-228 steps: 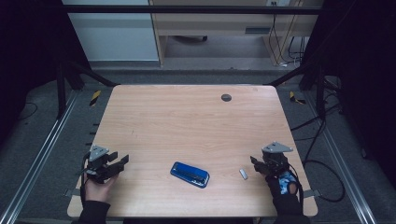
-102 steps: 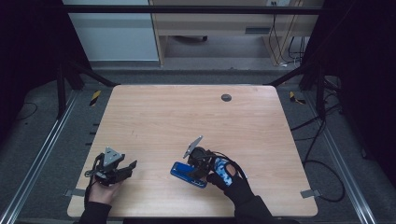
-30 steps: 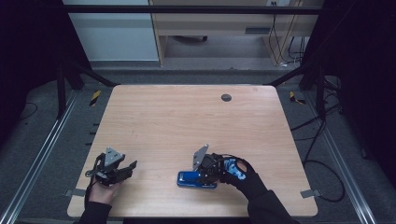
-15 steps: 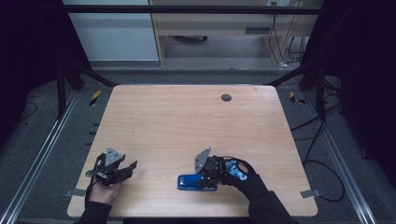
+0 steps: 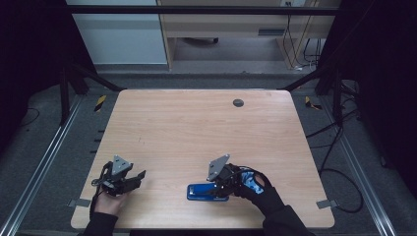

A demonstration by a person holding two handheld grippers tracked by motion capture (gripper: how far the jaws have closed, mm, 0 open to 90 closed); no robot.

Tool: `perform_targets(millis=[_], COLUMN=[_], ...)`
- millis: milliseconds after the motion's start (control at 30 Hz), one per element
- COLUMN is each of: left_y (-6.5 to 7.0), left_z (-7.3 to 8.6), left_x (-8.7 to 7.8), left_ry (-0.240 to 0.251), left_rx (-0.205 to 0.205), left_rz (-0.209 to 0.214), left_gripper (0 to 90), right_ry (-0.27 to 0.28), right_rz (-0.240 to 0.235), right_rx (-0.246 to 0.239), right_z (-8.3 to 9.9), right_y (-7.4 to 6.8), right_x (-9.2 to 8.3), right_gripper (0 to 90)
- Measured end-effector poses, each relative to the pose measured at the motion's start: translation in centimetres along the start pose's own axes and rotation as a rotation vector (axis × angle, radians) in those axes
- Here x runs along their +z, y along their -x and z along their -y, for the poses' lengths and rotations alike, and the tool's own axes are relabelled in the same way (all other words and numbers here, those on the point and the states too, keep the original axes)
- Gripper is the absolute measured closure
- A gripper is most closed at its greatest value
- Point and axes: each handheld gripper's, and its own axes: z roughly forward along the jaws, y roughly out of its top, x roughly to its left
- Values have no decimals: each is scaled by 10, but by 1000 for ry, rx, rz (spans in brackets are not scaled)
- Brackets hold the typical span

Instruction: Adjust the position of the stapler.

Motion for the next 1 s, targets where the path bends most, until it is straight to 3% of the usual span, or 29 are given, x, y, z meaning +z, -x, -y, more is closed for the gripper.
perform_targets(millis=[200,233,333,567,600,833,1000], left_y=[1,2,2,3,4,5,5], left_z=[0,-1,-1,-1,-2,-2,-3], left_x=[0,-1,-1,-3,-3,-5,-6], left_ry=[6,9,12,19,21,29,32], left_rx=[3,6,8,10,13,15,17], left_rz=[10,11,12,14,14,14,13], left_gripper=[425,425,425,426,426,427,427], right_ry=[75,112,165,201,228,250,314], right_rz=[49,87,88,126,136,217,237], right_rx=[68,95,129,207,272,372,411], right_z=[3,3,5,11,15,28,38], right_y=[-4,-6,-7,-11,-12,-12,-14], right_x=[-13,-19,-25,-34,-36,-47,-59], right_gripper=[582,604,610,660,696,722,749])
